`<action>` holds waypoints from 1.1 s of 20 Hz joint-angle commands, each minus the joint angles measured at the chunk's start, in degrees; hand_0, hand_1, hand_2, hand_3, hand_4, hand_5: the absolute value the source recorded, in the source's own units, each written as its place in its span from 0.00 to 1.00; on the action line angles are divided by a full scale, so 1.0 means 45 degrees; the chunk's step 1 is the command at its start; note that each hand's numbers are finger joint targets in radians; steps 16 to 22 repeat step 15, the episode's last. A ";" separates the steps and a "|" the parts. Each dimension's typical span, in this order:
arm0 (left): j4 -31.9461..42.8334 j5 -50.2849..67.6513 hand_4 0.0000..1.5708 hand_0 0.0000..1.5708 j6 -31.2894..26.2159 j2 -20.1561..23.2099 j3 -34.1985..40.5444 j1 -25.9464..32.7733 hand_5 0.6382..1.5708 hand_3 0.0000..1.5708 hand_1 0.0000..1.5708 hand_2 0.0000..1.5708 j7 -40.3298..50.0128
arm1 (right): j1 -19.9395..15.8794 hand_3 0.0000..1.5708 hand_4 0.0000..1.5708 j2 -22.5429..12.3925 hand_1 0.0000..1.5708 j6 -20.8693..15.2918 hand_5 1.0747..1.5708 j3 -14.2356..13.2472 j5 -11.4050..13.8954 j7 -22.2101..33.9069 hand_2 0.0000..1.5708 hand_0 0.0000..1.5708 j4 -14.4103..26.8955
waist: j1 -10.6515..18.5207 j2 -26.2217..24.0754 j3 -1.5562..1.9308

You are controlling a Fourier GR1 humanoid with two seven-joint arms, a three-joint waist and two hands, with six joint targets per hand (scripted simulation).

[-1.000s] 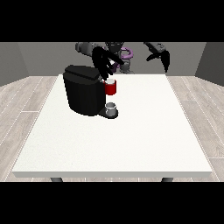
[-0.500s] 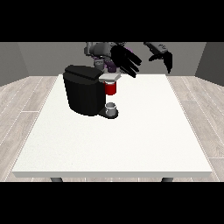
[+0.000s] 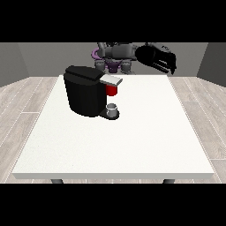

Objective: Insert the coffee pod into the coffee machine and close the lid

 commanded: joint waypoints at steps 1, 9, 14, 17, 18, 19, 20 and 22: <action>-0.0218 0.0059 0.21 0.00 0.0004 -0.0149 -0.0140 -0.0004 1.00 0.00 0.00 0.00 0.0153 | -0.0859 0.00 0.06 0.0337 0.00 -0.0142 1.00 -0.0276 -0.0271 -0.0629 0.00 0.00 0.0787 | -0.0102 0.0034 -0.0032; -0.0225 0.0161 0.17 0.00 0.0077 0.0092 0.0201 0.1313 1.00 0.00 0.00 0.00 0.0158 | 0.0317 0.00 0.00 0.2045 0.00 -0.0198 1.00 0.0769 -0.0109 -0.2651 0.00 0.00 0.0902 | -0.1146 -0.0986 -0.0033; 0.0564 0.0578 0.17 0.00 0.0534 0.0289 0.1241 0.1357 1.00 0.00 0.00 0.00 0.0145 | 0.1211 0.00 0.17 0.3753 0.00 -0.0057 1.00 0.1902 -0.0139 -0.3315 0.00 0.00 0.0494 | -0.2689 -0.1856 -0.0033; 0.0355 0.0532 0.17 0.00 0.0109 0.0444 0.0977 0.2488 1.00 0.00 0.00 0.00 0.0098 | 0.2673 0.00 0.17 0.3832 0.00 0.0093 1.00 0.2316 -0.0540 -0.3861 0.00 0.00 0.0174 | -0.2730 -0.2722 -0.0028; 0.0355 0.0532 0.17 0.00 0.0109 0.0444 0.0977 0.2488 1.00 0.00 0.00 0.00 0.0098 | 0.2673 0.00 0.17 0.3832 0.00 0.0093 1.00 0.2316 -0.0540 -0.3861 0.00 0.00 0.0174 | -0.2730 -0.2722 -0.0028; 0.0355 0.0532 0.17 0.00 0.0109 0.0444 0.0977 0.2488 1.00 0.00 0.00 0.00 0.0098 | 0.2673 0.00 0.17 0.3832 0.00 0.0093 1.00 0.2316 -0.0540 -0.3861 0.00 0.00 0.0174 | -0.2730 -0.2722 -0.0028; 0.0355 0.0532 0.17 0.00 0.0109 0.0444 0.0977 0.2488 1.00 0.00 0.00 0.00 0.0098 | 0.2673 0.00 0.17 0.3832 0.00 0.0093 1.00 0.2316 -0.0540 -0.3861 0.00 0.00 0.0174 | -0.2730 -0.2722 -0.0028; 0.0355 0.0532 0.17 0.00 0.0109 0.0444 0.0977 0.2488 1.00 0.00 0.00 0.00 0.0098 | 0.2673 0.00 0.17 0.3832 0.00 0.0093 1.00 0.2316 -0.0540 -0.3861 0.00 0.00 0.0174 | -0.2730 -0.2722 -0.0028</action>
